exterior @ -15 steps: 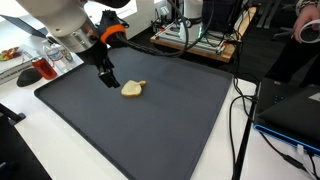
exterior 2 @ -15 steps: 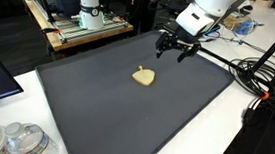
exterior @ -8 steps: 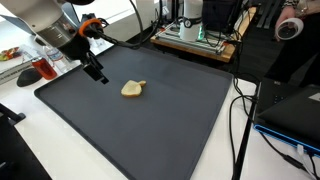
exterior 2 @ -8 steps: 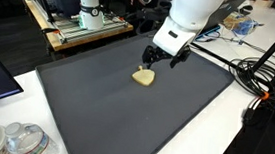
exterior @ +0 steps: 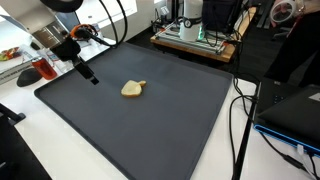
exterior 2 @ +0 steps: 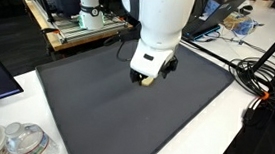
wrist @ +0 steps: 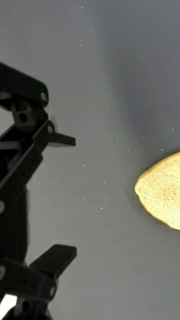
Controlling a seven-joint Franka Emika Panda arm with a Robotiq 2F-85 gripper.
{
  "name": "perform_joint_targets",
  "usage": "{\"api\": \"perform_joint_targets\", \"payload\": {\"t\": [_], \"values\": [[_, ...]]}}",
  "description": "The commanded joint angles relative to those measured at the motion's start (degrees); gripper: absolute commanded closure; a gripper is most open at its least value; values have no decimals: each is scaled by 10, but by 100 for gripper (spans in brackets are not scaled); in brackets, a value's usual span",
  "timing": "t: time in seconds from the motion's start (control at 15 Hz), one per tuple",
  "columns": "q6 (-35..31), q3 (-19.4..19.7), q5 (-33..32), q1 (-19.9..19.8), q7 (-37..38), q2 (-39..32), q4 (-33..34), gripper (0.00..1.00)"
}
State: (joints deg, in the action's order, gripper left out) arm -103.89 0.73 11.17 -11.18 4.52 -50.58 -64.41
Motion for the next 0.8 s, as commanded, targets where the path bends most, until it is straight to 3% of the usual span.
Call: {"api": "perform_joint_targets", "payload": {"t": [0.0, 0.73], "values": [[-62, -17, 29, -28, -84, 25, -63, 0], [-235, -63, 115, -112, -338, 150, -345, 0]]}}
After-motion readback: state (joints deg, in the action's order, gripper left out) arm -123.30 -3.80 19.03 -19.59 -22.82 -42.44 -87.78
